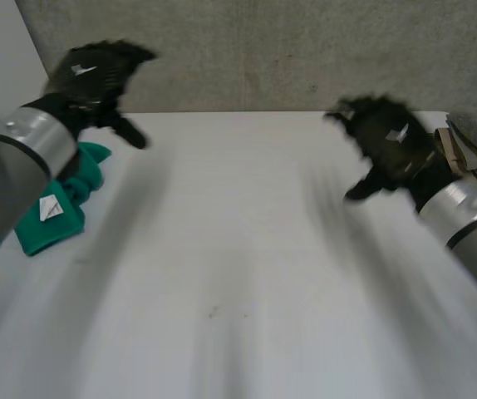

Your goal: Fold the laundry.

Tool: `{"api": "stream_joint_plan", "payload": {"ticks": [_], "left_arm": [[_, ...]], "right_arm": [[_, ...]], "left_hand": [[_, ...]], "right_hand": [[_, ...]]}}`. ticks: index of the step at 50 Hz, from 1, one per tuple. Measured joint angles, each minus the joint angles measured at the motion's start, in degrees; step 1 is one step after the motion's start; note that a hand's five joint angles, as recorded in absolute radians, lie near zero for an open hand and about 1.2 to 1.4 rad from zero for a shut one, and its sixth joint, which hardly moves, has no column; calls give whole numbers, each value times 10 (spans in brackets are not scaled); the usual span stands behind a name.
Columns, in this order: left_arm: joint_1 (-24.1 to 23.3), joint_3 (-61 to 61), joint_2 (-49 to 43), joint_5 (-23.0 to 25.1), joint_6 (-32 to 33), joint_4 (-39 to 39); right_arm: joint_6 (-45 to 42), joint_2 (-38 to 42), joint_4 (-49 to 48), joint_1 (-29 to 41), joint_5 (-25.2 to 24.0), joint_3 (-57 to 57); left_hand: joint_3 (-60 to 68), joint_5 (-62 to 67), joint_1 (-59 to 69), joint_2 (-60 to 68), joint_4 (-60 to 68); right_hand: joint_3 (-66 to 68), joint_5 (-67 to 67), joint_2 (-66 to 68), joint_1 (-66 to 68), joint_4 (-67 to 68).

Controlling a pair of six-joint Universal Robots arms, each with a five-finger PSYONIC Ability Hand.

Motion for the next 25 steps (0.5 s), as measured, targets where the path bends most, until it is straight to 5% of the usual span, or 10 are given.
{"api": "stream_joint_plan", "payload": {"ticks": [4, 11, 19, 21, 22, 25], "left_arm": [[99, 20, -86, -11, 65, 31], [202, 71, -238, -10, 210, 40], [234, 112, -350, -9, 337, 45], [234, 117, -361, -9, 344, 50], [233, 120, -367, -9, 345, 57], [228, 123, -372, -10, 340, 73]], "right_arm": [[-53, 26, 12, 30, 10, 38], [-142, 59, 37, 40, 42, 58], [-165, 67, 46, 34, 57, 56], [-165, 67, 46, 33, 57, 55], [-164, 67, 46, 32, 57, 55], [-163, 67, 46, 31, 57, 55]], "left_hand": [[0, 0, 0, 0, 0], [0, 0, 0, 0, 0], [22, 18, 37, 29, 25], [107, 104, 141, 112, 113], [288, 279, 337, 296, 296], [337, 325, 381, 345, 345]], "right_hand": [[0, 0, 0, 0, 0], [0, 0, 0, 0, 0], [0, 0, 0, 0, 0], [0, 0, 0, 0, 0], [0, 0, 0, 0, 0], [0, 0, 0, 0, 0]]}}
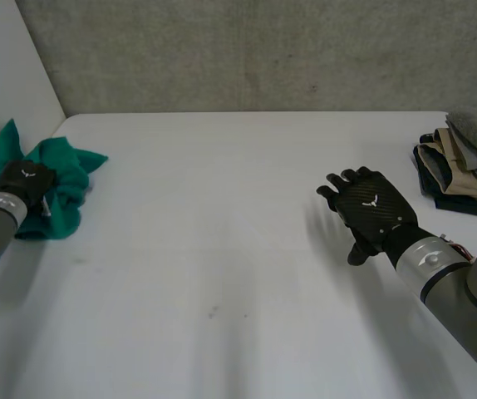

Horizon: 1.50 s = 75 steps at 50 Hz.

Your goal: Fold the laundry.

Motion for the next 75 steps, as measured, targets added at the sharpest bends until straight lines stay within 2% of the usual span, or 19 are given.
{"api": "stream_joint_plan", "payload": {"ticks": [1, 3, 8, 12, 18, 19, 22, 24, 26, 28, 29, 31, 37, 43, 45, 50, 57, 67, 75], "left_arm": [[-4, 1, 0, -1, -6, 12], [-12, 2, 2, -4, -15, 27], [-55, -18, 47, -13, -61, 52], [-107, -58, 123, -18, -131, 54], [-226, -131, 252, -18, -282, 51], [-268, -150, 275, -16, -325, 49], [-304, -164, 287, -16, -356, 48], [-374, -180, 276, -16, -395, 46], [-422, -180, 251, -17, -408, 44], [-453, -177, 228, -17, -412, 41], [-475, -172, 211, -18, -414, 37], [-495, -165, 196, -18, -415, 29], [-492, -160, 214, -20, -410, 16], [-405, -191, 287, -18, -405, 14], [-393, -195, 294, -18, -404, 14], [-357, -199, 291, -13, -402, 12], [-352, -156, 205, -12, -355, 6], [-361, -47, 73, -17, -249, -7], [-390, 18, 16, -2, -236, -5]], "right_arm": [[2, 0, 0, -1, 0, 0], [2, 0, -1, -1, 0, 1], [2, -1, -1, -1, 2, 1], [2, -2, -2, -2, 7, -2], [4, -5, -3, -9, 38, -13], [4, -6, -3, -11, 51, -15], [5, -6, -2, -13, 62, -17], [5, -6, -2, -14, 76, -19], [6, -6, -2, -14, 84, -20], [6, -6, -2, -14, 87, -20], [6, -5, -2, -15, 88, -20], [6, -5, -2, -15, 88, -19], [6, -5, -1, -15, 87, -20], [7, -17, 22, -14, 85, -33], [7, -20, 29, -14, 84, -36], [9, -35, 144, -12, 82, -68], [43, -37, 289, -7, 79, -106], [79, -4, 287, 13, 81, -119], [78, 76, 264, 75, 94, -152]], "left_hand": [[175, 167, 103, 181, 183], [204, 185, 103, 209, 215], [213, 186, 103, 214, 222], [215, 186, 103, 215, 222], [219, 186, 103, 218, 224], [220, 186, 103, 219, 225], [221, 186, 103, 219, 225], [113, 112, 69, 110, 110], [-96, -99, -179, -116, -104], [-156, -161, -248, -164, -165], [-309, -304, -379, -319, -319], [-334, -325, -383, -340, -343], [-337, -326, -383, -345, -347], [-337, -326, -383, -345, -347], [-337, -326, -383, -345, -347], [-337, -326, -382, -345, -346], [-337, -326, -381, -344, -346], [-336, -324, -381, -341, -344], [-316, -314, -347, -319, -319]], "right_hand": [[0, 0, 0, 0, 0], [0, 0, 0, 0, 0], [0, 0, 0, 0, 0], [0, 0, 0, 0, 0], [0, 0, 0, 0, 0], [0, 0, 0, 0, 0], [0, 0, 0, 0, 0], [0, 0, 0, 0, 0], [0, 0, 0, 0, 0], [0, 0, 0, 0, 0], [0, 0, 0, 0, 0], [0, 0, 0, 0, 0], [0, 0, 0, 0, 0], [0, 0, 0, 0, 0], [0, 0, 0, 0, 0], [0, 0, 0, 0, 0], [0, 0, 0, 0, 0], [0, 0, 0, 0, 0], [0, 0, 0, 0, 0]]}}
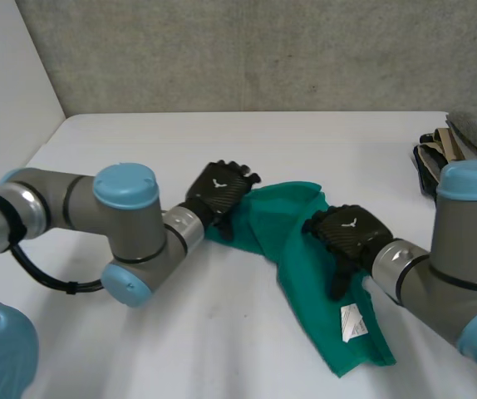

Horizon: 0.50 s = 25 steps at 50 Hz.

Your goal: Fold the laundry.

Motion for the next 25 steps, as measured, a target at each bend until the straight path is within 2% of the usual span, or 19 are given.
{"api": "stream_joint_plan", "payload": {"ticks": [5, 12, 13, 14, 16, 17, 20, 25], "left_arm": [[-20, 17, -16, 15, -3, 3], [-41, 35, -40, 23, -3, 4], [-45, 39, -46, 22, -3, 4], [-48, 44, -53, 21, -2, 5], [-52, 50, -60, 19, -2, 5], [-53, 51, -62, 19, -1, 5], [-56, 60, -68, 11, 1, 8], [-55, 81, -66, -32, 12, 21]], "right_arm": [[-3, 19, -12, 9, 17, -1], [-4, 32, -48, 17, 48, 1], [-4, 33, -50, 17, 49, 1], [-4, 33, -71, 19, 56, 3], [-4, 32, -87, 20, 58, 5], [-5, 32, -90, 20, 58, 5], [-6, 32, -108, 20, 56, 2], [-24, 34, -132, 17, 54, -14]], "left_hand": [[36, 43, 37, 36, 38], [61, 68, 62, 61, 62], [117, 123, 122, 120, 117], [207, 210, 222, 212, 207], [311, 313, 328, 313, 312], [311, 313, 328, 313, 312], [509, 509, 502, 511, 513], [537, 521, 502, 540, 543]], "right_hand": [[3, 2, 2, 1, 2], [173, 151, 174, 141, 159], [173, 151, 174, 141, 159], [338, 300, 337, 267, 320], [430, 400, 431, 347, 424], [489, 454, 494, 390, 481], [538, 504, 543, 418, 543], [539, 504, 543, 418, 546]]}}
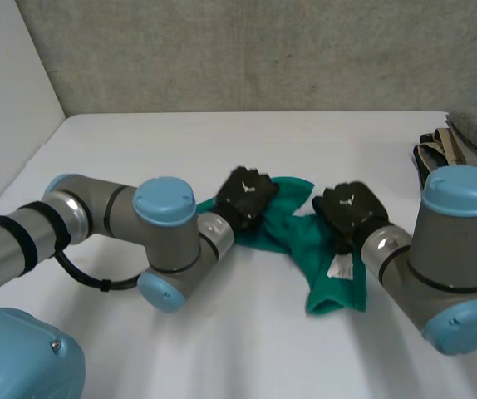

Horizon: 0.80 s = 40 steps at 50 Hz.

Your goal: Fold the laundry.

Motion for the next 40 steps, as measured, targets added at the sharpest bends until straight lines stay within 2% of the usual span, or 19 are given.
{"api": "stream_joint_plan", "payload": {"ticks": [1, 2, 3, 4, 5, 7, 9, 15, 19, 24, 28, 29, 32, 33, 35, 36, 38, 40], "left_arm": [[0, 0, 0, 0, 0, 0], [2, 10, 5, -26, 7, 10], [2, 10, 5, -26, 7, 10], [6, 22, 17, -58, 17, 23], [6, 22, 17, -58, 17, 23], [18, 33, 43, -97, 29, 45], [34, 33, 73, -115, 33, 63], [73, -11, 159, -127, 34, 99], [81, -62, 197, -125, 34, 105], [78, -197, 260, -121, 33, 101], [72, -326, 306, -119, 35, 98], [72, -326, 306, -119, 35, 98], [64, -434, 340, -119, 38, 90], [62, -448, 345, -119, 38, 87], [57, -479, 357, -119, 38, 76], [54, -497, 369, -119, 38, 63], [50, -511, 384, -119, 37, 42], [48, -514, 397, -118, 36, 24]], "right_arm": [[0, 0, 0, 0, 0, 0], [-16, -1, -14, -2, 1, -14], [-16, -1, -14, -2, 1, -14], [-34, -2, -33, -3, 2, -34], [-34, -2, -33, -3, 2, -34], [-53, -6, -66, -5, 5, -64], [-59, -9, -97, -8, 9, -85], [-58, -29, -194, -21, 26, -126], [-54, -40, -218, -25, 30, -125], [-53, -44, -190, -27, 28, -94], [-57, -45, -109, -28, 24, -56], [-57, -45, -109, -28, 24, -56], [-73, -46, 7, -32, 17, -27], [-76, -46, 21, -33, 15, -24], [-89, -47, 74, -39, 10, -15], [-99, -47, 106, -45, 6, -9], [-112, -48, 138, -52, 1, -4], [-119, -49, 153, -57, -1, -2]], "left_hand": [[0, 0, 0, 0, 0], [0, 0, 0, 0, 1], [0, 0, 0, 0, 1], [0, 0, 0, 0, 1], [0, 0, 0, 0, 1], [2, 0, 0, 1, 1], [2, 0, 0, 2, 1], [2, 0, 0, 2, 1], [2, 0, 0, 2, 1], [2, 0, 0, 2, 1], [2, 0, 0, 2, 1], [2, 0, 0, 2, 1], [-13, -5, -3, -18, -17], [-57, -30, -19, -61, -64], [-57, -30, -19, -61, -64], [-266, -239, -254, -273, -268], [-430, -417, -440, -438, -444], [-499, -485, -492, -507, -510]], "right_hand": [[0, 0, 0, 0, 0], [0, 0, 0, 0, 0], [0, 0, 0, 0, 0], [0, 0, 0, 0, 0], [0, 0, 0, 0, 0], [8, 0, 0, 0, 0], [11, 0, 0, 0, 0], [11, 0, 0, 0, 0], [11, 0, 0, 0, 0], [11, 0, 0, 0, 0], [11, 0, 0, 0, 0], [11, 0, 0, 0, 0], [11, 0, 0, 0, 0], [11, 0, 0, 0, 0], [-26, -14, -35, -4, -42], [-26, -14, -35, -4, -42], [-348, -325, -361, -298, -366], [-432, -411, -444, -355, -450]]}}
